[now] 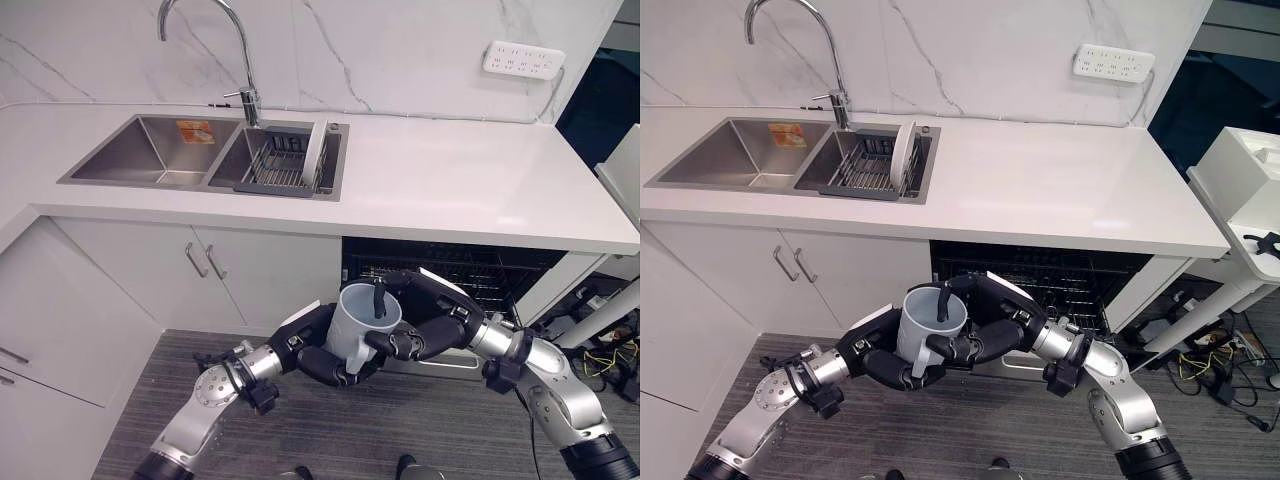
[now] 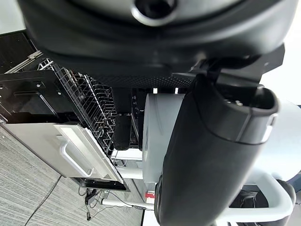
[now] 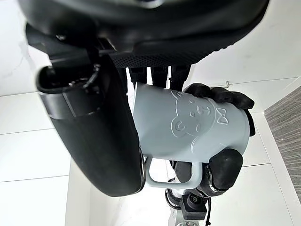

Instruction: Place the dishes in the dishwasher.

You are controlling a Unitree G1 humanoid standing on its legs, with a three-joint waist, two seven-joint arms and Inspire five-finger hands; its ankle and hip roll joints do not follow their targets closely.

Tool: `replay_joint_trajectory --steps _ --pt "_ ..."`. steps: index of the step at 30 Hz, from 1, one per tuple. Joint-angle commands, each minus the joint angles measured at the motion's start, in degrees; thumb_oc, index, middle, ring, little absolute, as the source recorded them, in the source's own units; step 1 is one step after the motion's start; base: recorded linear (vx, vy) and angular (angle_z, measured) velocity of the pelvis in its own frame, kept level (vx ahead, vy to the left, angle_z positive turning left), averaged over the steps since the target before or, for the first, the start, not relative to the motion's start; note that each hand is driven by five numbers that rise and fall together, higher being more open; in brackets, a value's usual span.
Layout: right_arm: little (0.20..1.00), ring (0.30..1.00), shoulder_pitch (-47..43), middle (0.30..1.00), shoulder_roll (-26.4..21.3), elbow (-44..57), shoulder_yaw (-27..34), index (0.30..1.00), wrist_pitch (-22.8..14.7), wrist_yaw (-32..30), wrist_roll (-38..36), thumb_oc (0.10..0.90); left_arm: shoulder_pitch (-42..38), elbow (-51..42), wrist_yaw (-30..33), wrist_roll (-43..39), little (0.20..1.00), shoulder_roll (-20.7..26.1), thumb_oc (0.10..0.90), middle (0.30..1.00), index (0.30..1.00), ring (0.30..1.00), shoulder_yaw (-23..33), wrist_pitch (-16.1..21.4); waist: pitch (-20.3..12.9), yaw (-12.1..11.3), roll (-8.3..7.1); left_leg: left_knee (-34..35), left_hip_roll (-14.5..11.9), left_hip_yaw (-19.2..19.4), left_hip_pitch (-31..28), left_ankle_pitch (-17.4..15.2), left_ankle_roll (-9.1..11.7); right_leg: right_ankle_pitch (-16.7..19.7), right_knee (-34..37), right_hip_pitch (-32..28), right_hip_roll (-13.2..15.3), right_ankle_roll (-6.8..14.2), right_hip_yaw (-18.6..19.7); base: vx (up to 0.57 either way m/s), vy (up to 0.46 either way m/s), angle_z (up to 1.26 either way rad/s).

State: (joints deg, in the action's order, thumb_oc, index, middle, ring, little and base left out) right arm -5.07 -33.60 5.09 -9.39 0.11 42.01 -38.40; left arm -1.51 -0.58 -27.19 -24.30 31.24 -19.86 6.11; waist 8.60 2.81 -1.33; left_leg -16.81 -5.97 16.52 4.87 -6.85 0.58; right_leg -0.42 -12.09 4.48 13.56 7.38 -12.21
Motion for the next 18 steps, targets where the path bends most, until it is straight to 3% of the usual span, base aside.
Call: replay_joint_trajectory --steps 1,18 --pt "0.300 0.300 -2.56 0.300 1.47 8.66 -1.53 0.300 -5.67 0.20 -1.11 0.400 -8.81 -6.65 3.60 -1.43 0.900 -3.84 0.800 0.900 0.900 0.900 4.03 4.66 -2.39 -0.32 0.07 -0.38 -2.03 -8.98 -1.50 -4.41 2.26 -7.80 -5.10 -2.48 0.16 2.90 -0.72 0.00 0.000 0.00" --pt "0.300 0.300 -0.91 0.300 3.62 7.90 5.11 0.300 -11.57 -9.72 0.67 0.400 -7.13 -4.89 8.86 6.88 0.900 -3.73 0.800 0.900 0.900 0.900 6.47 4.85 -2.42 0.51 0.56 -0.38 -2.86 -7.55 -1.40 -4.22 2.45 -7.77 -5.10 -2.24 0.41 2.87 -0.94 0.00 0.000 0.00"
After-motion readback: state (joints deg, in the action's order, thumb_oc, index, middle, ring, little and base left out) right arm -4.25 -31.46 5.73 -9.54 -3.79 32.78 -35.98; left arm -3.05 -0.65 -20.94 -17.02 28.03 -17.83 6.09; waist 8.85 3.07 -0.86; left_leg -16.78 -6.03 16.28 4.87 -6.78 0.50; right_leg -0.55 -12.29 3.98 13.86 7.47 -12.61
